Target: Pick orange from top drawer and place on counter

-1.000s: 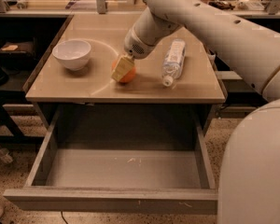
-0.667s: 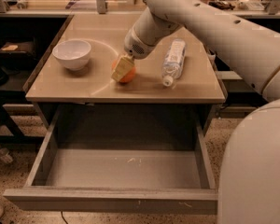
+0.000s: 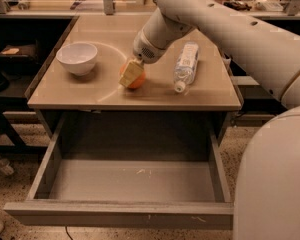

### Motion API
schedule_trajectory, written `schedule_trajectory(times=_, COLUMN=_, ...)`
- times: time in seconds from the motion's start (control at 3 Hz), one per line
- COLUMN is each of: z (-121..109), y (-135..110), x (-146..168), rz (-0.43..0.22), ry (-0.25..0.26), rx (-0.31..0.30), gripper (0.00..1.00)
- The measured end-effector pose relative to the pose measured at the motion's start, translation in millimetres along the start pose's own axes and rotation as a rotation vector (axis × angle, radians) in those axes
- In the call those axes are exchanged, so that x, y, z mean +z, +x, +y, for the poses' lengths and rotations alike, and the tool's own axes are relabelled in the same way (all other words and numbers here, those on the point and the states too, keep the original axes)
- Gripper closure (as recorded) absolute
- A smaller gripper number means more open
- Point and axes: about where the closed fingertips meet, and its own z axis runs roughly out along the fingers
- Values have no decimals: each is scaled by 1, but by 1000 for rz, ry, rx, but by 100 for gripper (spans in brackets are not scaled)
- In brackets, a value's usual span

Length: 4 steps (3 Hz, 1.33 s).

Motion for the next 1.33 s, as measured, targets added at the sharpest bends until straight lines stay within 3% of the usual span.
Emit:
schedule_trajectory(times=0.33, z=0, y=0, x=0, rz=0, ry=0, rx=0, gripper=7)
schedule_trajectory(times=0.67, z=0, y=0, x=0, rz=0, ry=0, rx=0, gripper=0)
schedule_trajectory(times=1.33, z=1, y=0, x=4, rz=-14, ry=-13, rx=-8, gripper=0)
